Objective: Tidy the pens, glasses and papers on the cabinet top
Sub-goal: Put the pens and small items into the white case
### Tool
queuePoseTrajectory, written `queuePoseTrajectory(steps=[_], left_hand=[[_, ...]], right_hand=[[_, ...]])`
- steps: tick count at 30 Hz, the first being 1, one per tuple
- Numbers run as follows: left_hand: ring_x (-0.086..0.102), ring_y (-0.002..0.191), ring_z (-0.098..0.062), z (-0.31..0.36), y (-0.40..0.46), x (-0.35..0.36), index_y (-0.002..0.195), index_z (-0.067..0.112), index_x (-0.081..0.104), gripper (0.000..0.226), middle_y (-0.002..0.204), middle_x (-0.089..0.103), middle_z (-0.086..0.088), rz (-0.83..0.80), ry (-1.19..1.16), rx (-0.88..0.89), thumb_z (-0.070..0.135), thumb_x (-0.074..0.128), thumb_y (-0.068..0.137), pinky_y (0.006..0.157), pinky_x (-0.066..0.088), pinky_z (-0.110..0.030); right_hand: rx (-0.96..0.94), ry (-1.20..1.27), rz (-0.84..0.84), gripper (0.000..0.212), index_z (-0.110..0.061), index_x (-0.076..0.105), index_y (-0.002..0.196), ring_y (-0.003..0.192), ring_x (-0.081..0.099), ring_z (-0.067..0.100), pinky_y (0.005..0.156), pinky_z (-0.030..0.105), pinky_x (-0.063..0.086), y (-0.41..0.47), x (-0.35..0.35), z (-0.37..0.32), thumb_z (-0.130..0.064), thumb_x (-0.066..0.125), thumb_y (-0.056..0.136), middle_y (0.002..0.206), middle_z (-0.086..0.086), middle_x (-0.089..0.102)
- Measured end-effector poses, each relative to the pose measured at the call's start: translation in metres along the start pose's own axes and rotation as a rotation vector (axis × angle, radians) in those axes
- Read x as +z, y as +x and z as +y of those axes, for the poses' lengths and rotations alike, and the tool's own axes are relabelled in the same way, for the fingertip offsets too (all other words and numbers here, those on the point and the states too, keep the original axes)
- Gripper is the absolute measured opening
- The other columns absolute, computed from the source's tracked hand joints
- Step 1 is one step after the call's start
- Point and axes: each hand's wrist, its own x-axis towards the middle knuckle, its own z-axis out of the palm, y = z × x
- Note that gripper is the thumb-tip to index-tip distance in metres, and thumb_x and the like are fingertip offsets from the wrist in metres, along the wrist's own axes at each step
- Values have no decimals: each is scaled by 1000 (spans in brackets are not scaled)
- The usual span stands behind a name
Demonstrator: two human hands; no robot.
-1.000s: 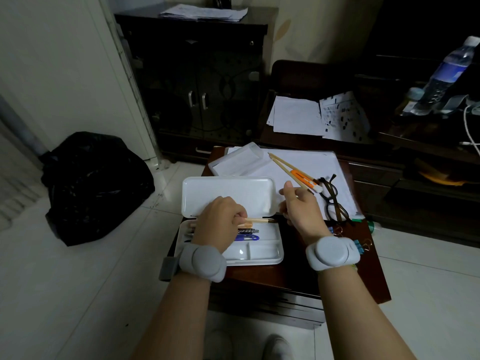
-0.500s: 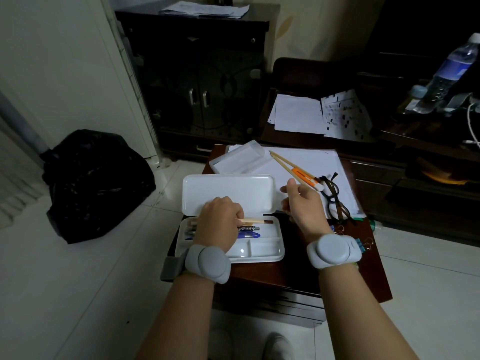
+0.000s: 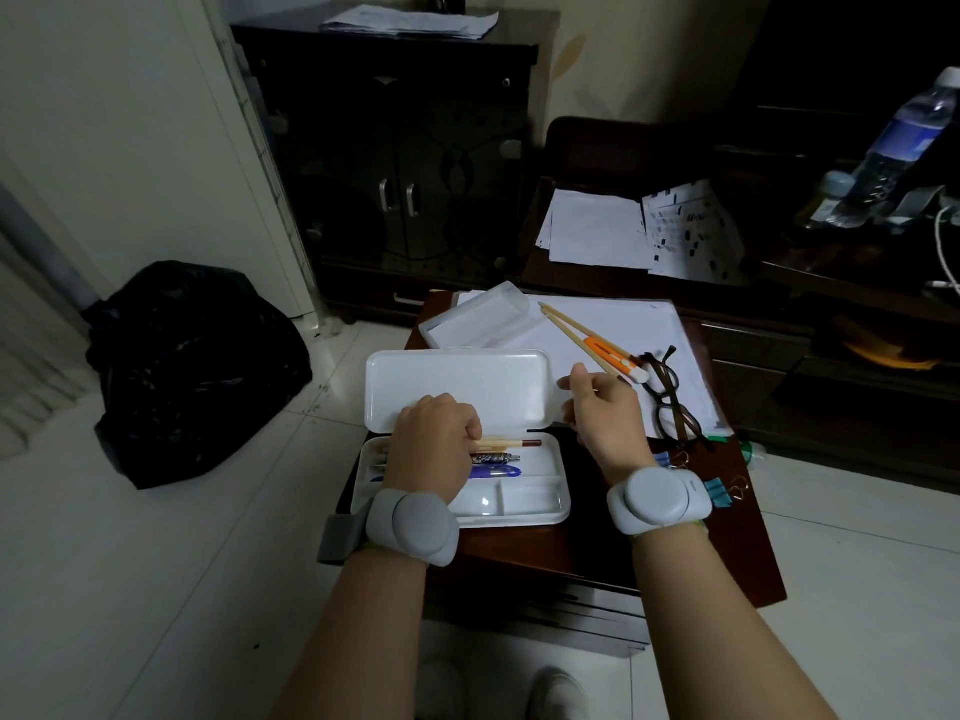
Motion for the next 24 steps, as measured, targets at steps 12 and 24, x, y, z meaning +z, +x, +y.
queuePoseTrajectory(steps=[12, 24], left_hand=[[55, 94, -18, -1, 3, -5, 90, 13, 70, 21, 95, 62, -4, -14, -61, -14, -1, 54, 86, 83, 47, -31], [54, 94, -14, 0, 4, -4, 94, 14, 69, 18, 99, 61, -2, 38, -114, -23, 6, 53, 90, 82, 44, -23]], right_hand=[[-196, -387, 249, 22, -4, 62, 108, 108, 54, 30, 84, 25, 38, 25, -2, 1, -7, 46, 92, 115, 15, 59], [-177, -970, 113, 30, -4, 51, 121, 115, 42, 37, 92, 41, 38, 59, -7, 1, -10, 43, 93, 123, 19, 48]])
